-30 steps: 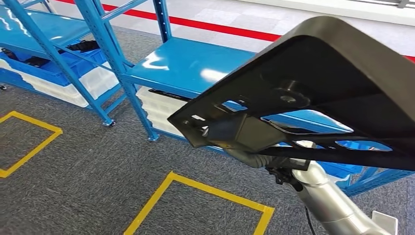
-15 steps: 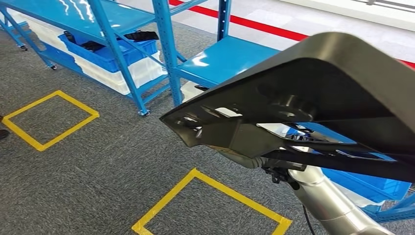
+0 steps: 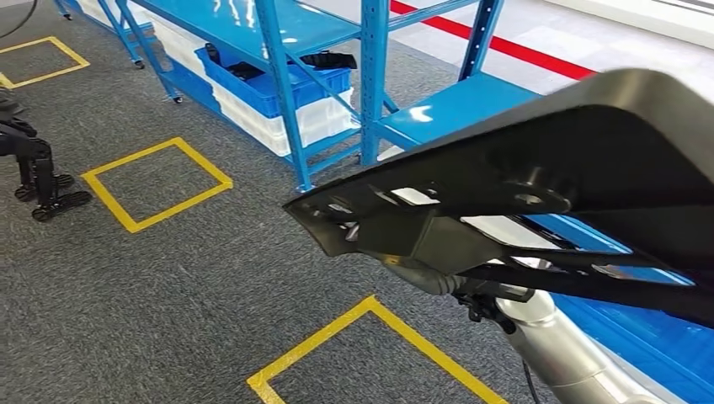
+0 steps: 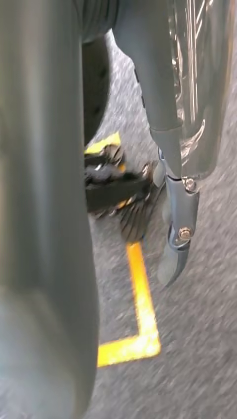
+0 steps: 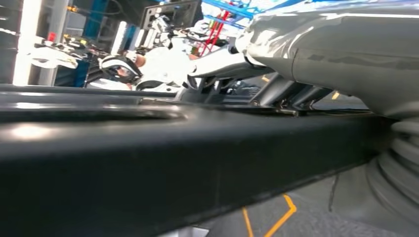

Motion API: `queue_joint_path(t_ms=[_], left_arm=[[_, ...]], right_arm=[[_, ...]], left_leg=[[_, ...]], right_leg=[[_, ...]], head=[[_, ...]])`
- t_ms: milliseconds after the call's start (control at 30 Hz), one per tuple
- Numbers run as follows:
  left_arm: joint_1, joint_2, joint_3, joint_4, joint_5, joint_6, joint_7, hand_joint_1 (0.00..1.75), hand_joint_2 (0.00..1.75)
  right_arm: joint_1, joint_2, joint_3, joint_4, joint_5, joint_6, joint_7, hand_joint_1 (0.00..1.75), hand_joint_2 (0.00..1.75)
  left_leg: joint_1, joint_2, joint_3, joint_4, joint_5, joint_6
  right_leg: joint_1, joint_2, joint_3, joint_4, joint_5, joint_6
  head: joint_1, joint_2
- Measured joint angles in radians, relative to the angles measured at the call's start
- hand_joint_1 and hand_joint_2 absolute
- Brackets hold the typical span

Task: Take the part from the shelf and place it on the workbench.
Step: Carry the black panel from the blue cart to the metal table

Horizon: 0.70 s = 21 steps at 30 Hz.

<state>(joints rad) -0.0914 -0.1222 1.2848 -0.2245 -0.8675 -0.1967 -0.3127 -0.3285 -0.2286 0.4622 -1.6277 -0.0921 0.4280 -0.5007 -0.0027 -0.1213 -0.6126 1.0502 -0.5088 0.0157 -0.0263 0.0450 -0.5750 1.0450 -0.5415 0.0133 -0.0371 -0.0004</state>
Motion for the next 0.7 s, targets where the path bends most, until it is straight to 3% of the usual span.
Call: queue_joint_path(t_ms=[67,133,200,233,267,333,400,467,500,567,633,667,700], left_arm=[[0.002,0.012,0.0,0.0,0.0,0.007,0.006,0.0,1.75],[0.0,0.019,0.0,0.0,-0.001,0.012,0.011,0.0,1.75],[0.001,0.025,0.0,0.0,-0.004,0.025,0.02,0.0,1.75],[0.003,0.028,0.0,0.0,-0.007,0.033,0.028,0.0,1.75],[0.005,0.031,0.0,0.0,-0.01,0.04,0.035,0.0,1.75],[0.006,0.036,0.0,0.0,-0.013,0.051,0.048,0.0,1.75],[0.004,0.038,0.0,0.0,-0.013,0.057,0.057,0.0,1.75],[0.006,0.04,0.0,0.0,-0.012,0.062,0.064,0.0,1.75],[0.01,0.04,0.0,0.0,-0.011,0.064,0.067,0.0,1.75],[0.013,0.041,0.0,-0.001,-0.011,0.068,0.073,0.0,1.75],[0.01,0.04,0.0,-0.001,-0.011,0.069,0.077,0.0,1.75],[0.008,0.038,0.0,-0.001,-0.011,0.069,0.079,0.0,1.75],[0.008,0.036,0.0,-0.001,-0.012,0.069,0.081,0.0,1.75]], right_arm=[[0.011,0.003,-0.006,-0.001,0.005,-0.005,-0.008,1.75,1.75],[0.022,0.004,-0.012,-0.001,0.01,-0.008,-0.012,1.75,1.75],[0.033,0.005,-0.018,-0.001,0.019,-0.014,-0.021,1.75,1.75],[0.038,0.005,-0.024,-0.003,0.023,-0.016,-0.025,1.75,1.75],[0.042,0.006,-0.031,-0.006,0.025,-0.018,-0.028,1.75,1.75],[0.046,0.007,-0.047,-0.014,0.027,-0.018,-0.029,1.75,1.75],[0.048,0.008,-0.061,-0.018,0.029,-0.017,-0.031,1.75,1.75],[0.05,0.011,-0.07,-0.02,0.034,-0.014,-0.031,1.75,1.75],[0.05,0.012,-0.073,-0.021,0.037,-0.011,-0.031,1.75,1.75],[0.05,0.013,-0.081,-0.023,0.04,-0.006,-0.03,1.75,1.75],[0.051,0.013,-0.089,-0.024,0.042,-0.002,-0.025,1.75,1.75],[0.052,0.012,-0.092,-0.023,0.043,0.0,-0.022,1.75,1.75],[0.053,0.012,-0.093,-0.023,0.044,0.002,-0.018,1.75,1.75]], left_leg=[[-0.001,0.046,-0.028,0.06,-0.035,-0.012],[0.004,0.095,-0.091,0.184,-0.088,-0.025],[0.012,0.11,-0.137,0.264,-0.103,-0.033],[0.015,0.114,-0.133,0.252,-0.084,-0.036],[0.017,0.122,-0.111,0.202,-0.048,-0.037],[0.013,0.161,-0.048,0.072,0.013,-0.033],[0.001,0.19,-0.02,0.012,0.024,-0.021],[-0.006,0.178,-0.021,0.007,0.019,-0.008],[-0.005,0.167,-0.019,0.002,0.02,-0.001],[-0.001,0.148,-0.012,-0.007,0.022,0.014],[0.0,0.125,-0.008,-0.009,0.021,0.024],[-0.001,0.111,-0.007,-0.009,0.02,0.026],[-0.002,0.096,-0.006,-0.009,0.02,0.027]], right_leg=[[-0.004,-0.027,0.008,-0.004,-0.003,-0.01],[-0.004,-0.055,0.014,-0.004,-0.009,-0.016],[-0.004,-0.083,0.02,-0.004,-0.016,-0.016],[-0.004,-0.095,0.025,-0.004,-0.02,-0.015],[-0.004,-0.108,0.032,-0.004,-0.025,-0.013],[-0.003,-0.132,0.046,-0.004,-0.036,-0.005],[0.001,-0.152,0.053,-0.006,-0.044,0.005],[0.002,-0.172,0.06,-0.012,-0.049,0.016],[0.0,-0.167,0.065,-0.011,-0.055,0.021],[-0.003,-0.117,0.051,0.035,-0.09,0.025],[-0.002,-0.062,-0.011,0.157,-0.149,0.021],[-0.001,-0.053,-0.049,0.221,-0.169,0.02],[0.001,-0.049,-0.076,0.261,-0.17,0.019]], head=[[-0.002,0.0],[-0.004,0.0],[-0.004,0.0],[-0.004,0.0],[-0.004,0.0],[-0.004,0.0],[-0.004,0.0],[-0.003,0.0],[-0.003,0.0],[-0.002,0.0],[-0.001,0.0],[0.0,0.0],[0.0,0.0]])
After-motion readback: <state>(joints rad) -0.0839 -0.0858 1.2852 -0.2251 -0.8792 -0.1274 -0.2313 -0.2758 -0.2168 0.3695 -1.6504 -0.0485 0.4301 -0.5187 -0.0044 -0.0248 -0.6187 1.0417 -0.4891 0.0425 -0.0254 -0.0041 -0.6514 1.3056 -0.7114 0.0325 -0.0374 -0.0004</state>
